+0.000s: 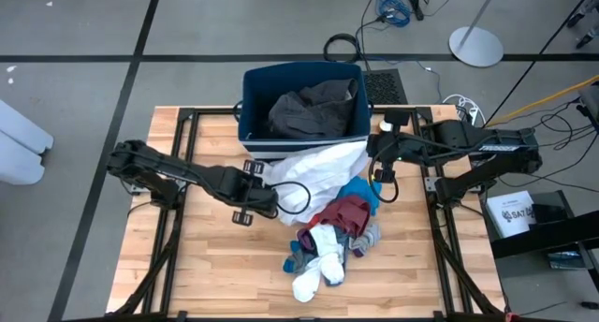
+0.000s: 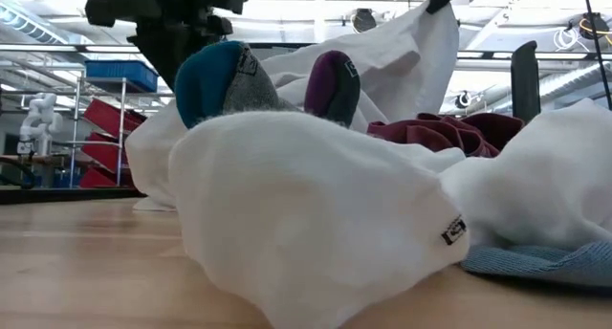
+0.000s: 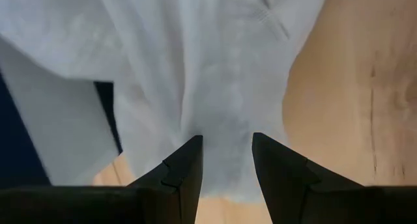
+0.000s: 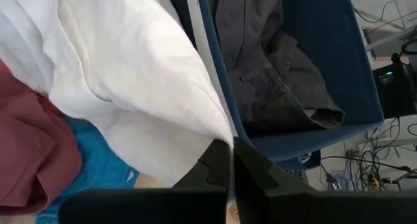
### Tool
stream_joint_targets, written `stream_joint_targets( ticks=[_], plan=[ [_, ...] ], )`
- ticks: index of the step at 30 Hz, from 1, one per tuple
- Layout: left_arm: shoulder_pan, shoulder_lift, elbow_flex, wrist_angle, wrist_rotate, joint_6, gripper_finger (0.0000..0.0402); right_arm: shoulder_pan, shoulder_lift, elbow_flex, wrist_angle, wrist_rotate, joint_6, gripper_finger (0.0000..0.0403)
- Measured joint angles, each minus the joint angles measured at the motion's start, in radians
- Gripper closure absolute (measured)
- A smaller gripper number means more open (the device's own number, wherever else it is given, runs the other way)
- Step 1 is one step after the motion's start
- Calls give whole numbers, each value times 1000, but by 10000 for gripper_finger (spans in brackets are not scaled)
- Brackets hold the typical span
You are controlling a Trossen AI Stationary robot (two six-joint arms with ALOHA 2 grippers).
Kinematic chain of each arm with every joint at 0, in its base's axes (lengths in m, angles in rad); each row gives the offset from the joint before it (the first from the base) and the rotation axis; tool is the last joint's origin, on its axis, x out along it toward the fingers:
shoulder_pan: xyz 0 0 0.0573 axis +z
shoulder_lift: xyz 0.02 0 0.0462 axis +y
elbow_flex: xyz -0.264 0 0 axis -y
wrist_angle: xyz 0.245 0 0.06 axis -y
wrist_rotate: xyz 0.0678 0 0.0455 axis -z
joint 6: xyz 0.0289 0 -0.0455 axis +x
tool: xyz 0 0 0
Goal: Sort clothes
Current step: Put the white polo shirt into the blue laundry organizer
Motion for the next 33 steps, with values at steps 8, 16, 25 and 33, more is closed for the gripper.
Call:
stream_joint_targets(
  ticks=[8,16,25,33],
  plan=[
    [-18,-34,11,6,-46,15,258,0,0,0,0,0,0,403],
    [31,-50,-13,14,24,15,258,0,0,0,9,0,1,403],
    [44,-50,-64,80,135,-13,263,0,0,0,9,0,2,403],
    [46,-50,-81,115,120,-64,379,0,0,0,10,0,3,403]
  ],
)
